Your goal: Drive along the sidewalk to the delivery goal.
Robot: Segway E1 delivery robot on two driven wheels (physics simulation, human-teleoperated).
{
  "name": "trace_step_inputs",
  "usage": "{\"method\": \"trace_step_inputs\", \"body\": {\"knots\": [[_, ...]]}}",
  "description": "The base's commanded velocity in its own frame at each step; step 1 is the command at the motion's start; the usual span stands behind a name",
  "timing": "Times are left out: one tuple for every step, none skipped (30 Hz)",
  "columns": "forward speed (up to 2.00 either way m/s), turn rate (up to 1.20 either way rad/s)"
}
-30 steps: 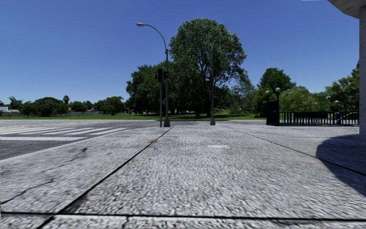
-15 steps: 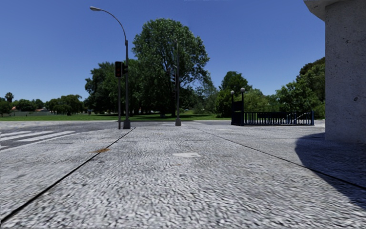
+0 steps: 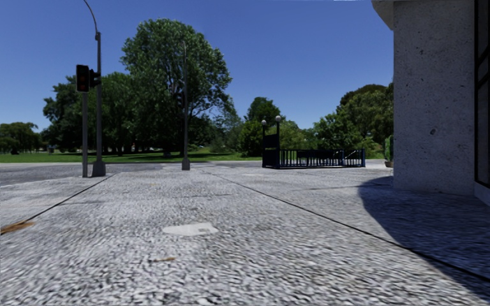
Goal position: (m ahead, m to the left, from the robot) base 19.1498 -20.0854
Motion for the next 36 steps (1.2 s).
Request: {"method": "trace_step_inputs", "body": {"knots": [[2.0, 0.0], [2.0, 0.0], [2.0, 0.0], [2.0, 0.0], [2.0, 0.0], [2.0, 0.0], [2.0, 0.0], [2.0, 0.0], [2.0, 0.0], [2.0, 0.0], [2.0, 0.0], [2.0, 0.0], [2.0, -0.18], [2.0, -0.23], [2.0, -0.23], [2.0, -0.25], [2.0, -0.25], [2.0, -0.25], [2.0, -0.25], [2.0, -0.26], [2.0, -0.27], [2.0, -0.27], [2.0, -0.27], [2.0, -0.3], [2.0, -0.33], [2.0, -0.39], [2.0, -0.39], [2.0, -0.39], [2.0, -0.39], [2.0, -0.43], [2.0, -0.54], [2.0, -0.54], [2.0, -0.62], [2.0, -0.64], [2.0, -0.64], [2.0, -0.64]]}}
